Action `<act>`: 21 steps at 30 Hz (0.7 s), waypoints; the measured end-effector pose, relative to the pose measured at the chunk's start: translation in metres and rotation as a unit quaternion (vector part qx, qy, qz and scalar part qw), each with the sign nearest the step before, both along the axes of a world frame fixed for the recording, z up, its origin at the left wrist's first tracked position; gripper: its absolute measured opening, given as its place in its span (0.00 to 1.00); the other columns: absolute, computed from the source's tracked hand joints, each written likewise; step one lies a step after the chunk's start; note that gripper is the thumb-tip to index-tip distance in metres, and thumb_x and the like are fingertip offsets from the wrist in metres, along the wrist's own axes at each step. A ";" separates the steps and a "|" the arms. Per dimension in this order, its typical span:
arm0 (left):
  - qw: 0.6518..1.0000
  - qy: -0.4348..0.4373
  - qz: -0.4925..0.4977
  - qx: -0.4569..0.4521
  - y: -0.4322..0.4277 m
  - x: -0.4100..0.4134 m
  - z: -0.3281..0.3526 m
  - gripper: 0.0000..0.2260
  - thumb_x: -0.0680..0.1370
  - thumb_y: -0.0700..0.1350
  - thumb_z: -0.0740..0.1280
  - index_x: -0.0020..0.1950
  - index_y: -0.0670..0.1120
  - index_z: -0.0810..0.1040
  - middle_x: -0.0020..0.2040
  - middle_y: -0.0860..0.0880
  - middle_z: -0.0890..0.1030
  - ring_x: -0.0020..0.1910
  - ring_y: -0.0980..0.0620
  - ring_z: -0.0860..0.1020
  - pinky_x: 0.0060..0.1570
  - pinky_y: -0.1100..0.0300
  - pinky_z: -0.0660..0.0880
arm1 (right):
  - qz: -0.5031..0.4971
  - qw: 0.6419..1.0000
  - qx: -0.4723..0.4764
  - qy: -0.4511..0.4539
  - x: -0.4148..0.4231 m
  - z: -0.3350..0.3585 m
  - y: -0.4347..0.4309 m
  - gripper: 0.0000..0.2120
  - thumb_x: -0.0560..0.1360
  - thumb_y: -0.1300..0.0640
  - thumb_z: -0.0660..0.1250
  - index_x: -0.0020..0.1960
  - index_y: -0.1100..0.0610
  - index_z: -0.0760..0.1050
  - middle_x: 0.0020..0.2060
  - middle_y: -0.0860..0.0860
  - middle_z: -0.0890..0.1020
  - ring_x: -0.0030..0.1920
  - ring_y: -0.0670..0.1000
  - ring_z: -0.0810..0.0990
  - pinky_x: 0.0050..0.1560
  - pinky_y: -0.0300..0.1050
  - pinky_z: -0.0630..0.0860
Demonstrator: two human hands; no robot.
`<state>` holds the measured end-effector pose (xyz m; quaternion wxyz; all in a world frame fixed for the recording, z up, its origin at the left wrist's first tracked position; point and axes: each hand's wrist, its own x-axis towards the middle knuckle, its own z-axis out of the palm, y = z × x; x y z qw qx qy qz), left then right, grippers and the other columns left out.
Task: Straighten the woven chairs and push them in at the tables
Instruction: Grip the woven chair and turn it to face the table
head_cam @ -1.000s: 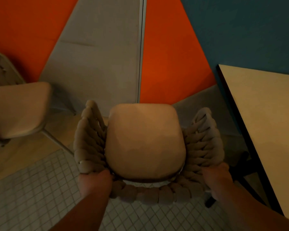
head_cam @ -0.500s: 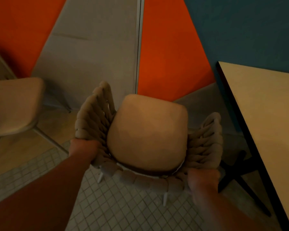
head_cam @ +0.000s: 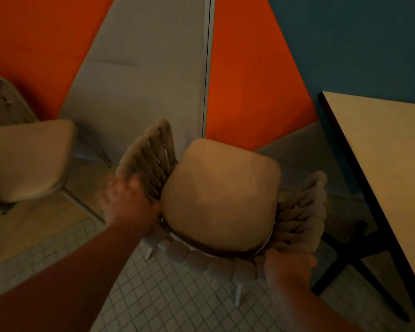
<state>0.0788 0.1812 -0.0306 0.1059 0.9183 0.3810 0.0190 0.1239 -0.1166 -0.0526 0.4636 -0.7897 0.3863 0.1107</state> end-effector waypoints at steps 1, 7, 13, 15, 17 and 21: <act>0.991 0.001 -0.129 0.027 -0.021 -0.004 0.008 0.37 0.70 0.68 0.65 0.76 0.53 0.67 0.79 0.46 0.63 0.79 0.41 0.59 0.75 0.40 0.58 | 0.005 1.000 -0.004 0.004 0.001 0.000 -0.001 0.26 0.76 0.65 0.71 0.68 0.66 0.60 0.62 0.70 0.76 0.59 0.70 0.78 0.55 0.60 0.77; 0.914 0.199 -0.350 -0.059 -0.118 -0.018 -0.001 0.46 0.54 0.84 0.57 0.61 0.58 0.80 0.56 0.57 0.82 0.59 0.50 0.79 0.58 0.51 0.75 | 0.048 0.999 -0.013 0.021 -0.006 0.013 -0.003 0.28 0.79 0.62 0.68 0.72 0.67 0.57 0.66 0.69 0.74 0.61 0.68 0.77 0.53 0.54 0.74; 0.913 0.231 -0.335 -0.010 -0.117 -0.017 -0.012 0.38 0.53 0.82 0.61 0.48 0.57 0.84 0.44 0.56 0.83 0.47 0.50 0.82 0.43 0.56 0.75 | 0.258 0.964 -0.033 0.060 -0.004 0.028 -0.030 0.55 0.67 0.30 0.75 0.81 0.58 0.58 0.79 0.57 0.61 0.70 0.58 0.70 0.60 0.45 0.75; 0.921 0.216 -0.323 -0.022 -0.117 -0.019 -0.010 0.33 0.54 0.80 0.63 0.44 0.56 0.83 0.40 0.57 0.82 0.43 0.52 0.81 0.39 0.57 0.73 | 0.350 0.929 -0.121 0.013 0.013 0.040 -0.056 0.73 0.53 0.21 0.75 0.84 0.51 0.44 0.82 0.53 0.46 0.81 0.59 0.50 0.75 0.58 0.65; 0.928 0.199 -0.314 -0.029 -0.117 -0.021 -0.009 0.29 0.55 0.78 0.65 0.39 0.56 0.81 0.35 0.57 0.80 0.39 0.54 0.79 0.35 0.59 0.71 | 0.531 0.807 -0.256 -0.021 0.044 0.048 -0.084 0.78 0.47 0.16 0.69 0.84 0.48 0.37 0.83 0.51 0.37 0.82 0.58 0.35 0.81 0.63 0.49; 0.927 0.201 -0.315 -0.021 -0.119 -0.021 -0.008 0.25 0.57 0.75 0.66 0.37 0.55 0.81 0.33 0.56 0.80 0.36 0.57 0.79 0.33 0.61 0.70 | 0.745 0.540 -0.391 0.027 0.102 0.058 -0.102 0.72 0.44 0.09 0.54 0.82 0.43 0.58 0.83 0.49 0.54 0.82 0.60 0.37 0.80 0.64 0.39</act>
